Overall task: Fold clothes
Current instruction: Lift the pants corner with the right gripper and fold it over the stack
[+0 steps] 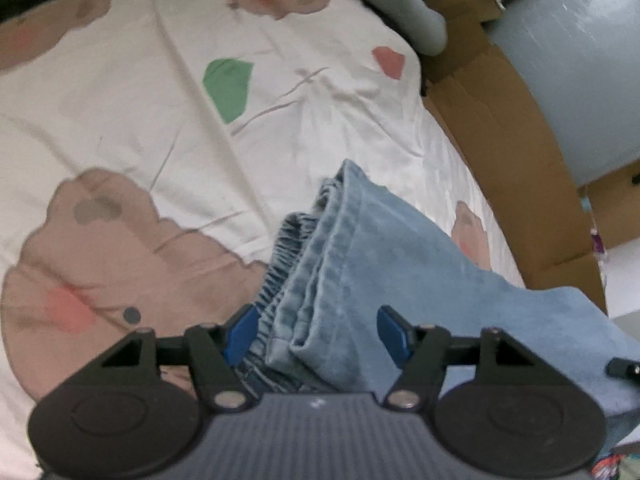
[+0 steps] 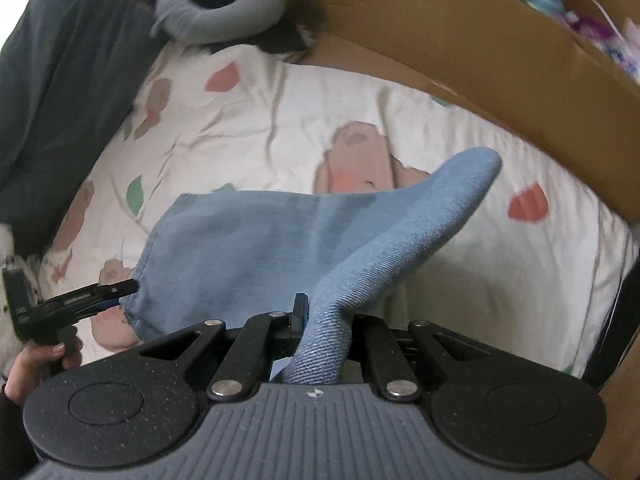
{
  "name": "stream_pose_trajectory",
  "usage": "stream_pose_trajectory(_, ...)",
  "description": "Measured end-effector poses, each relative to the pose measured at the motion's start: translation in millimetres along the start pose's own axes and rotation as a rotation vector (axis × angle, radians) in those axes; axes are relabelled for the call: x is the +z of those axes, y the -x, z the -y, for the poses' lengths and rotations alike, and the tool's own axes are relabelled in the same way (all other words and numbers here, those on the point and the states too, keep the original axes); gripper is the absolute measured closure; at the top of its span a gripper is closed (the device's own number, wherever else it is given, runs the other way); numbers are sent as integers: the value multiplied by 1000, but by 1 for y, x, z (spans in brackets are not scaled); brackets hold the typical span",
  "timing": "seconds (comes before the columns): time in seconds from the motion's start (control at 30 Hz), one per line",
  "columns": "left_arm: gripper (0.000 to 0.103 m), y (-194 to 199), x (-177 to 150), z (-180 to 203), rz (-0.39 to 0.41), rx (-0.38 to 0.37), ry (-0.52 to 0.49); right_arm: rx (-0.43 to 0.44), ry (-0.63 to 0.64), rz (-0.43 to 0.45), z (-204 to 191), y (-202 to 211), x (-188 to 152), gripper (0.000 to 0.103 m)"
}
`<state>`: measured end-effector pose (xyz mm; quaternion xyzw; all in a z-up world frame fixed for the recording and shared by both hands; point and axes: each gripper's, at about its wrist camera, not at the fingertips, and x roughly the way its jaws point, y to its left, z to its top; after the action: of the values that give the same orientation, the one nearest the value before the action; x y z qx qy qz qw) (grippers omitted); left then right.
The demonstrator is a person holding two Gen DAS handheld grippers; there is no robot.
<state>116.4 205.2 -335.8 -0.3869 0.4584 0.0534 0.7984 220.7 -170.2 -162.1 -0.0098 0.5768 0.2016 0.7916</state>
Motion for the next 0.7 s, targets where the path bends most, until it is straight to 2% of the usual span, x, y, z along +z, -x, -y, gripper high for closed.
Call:
stream_pose_trajectory(0.13, 48, -3, 1, -11, 4, -28, 21, -38, 111, -41, -34, -1, 12, 97)
stream_pose_trajectory(0.2, 58, -6, 0, -19, 4, -41, 49, -64, 152, -56, -51, -3, 18, 97)
stream_pose_trajectory(0.37, 69, -8, -3, -33, -8, -108, 97, -98, 254, -68, -99, -8, 25, 97)
stream_pose_trajectory(0.7, 70, -10, -2, -40, -20, -150, 120, -133, 368, -78, -158, -32, 23, 97)
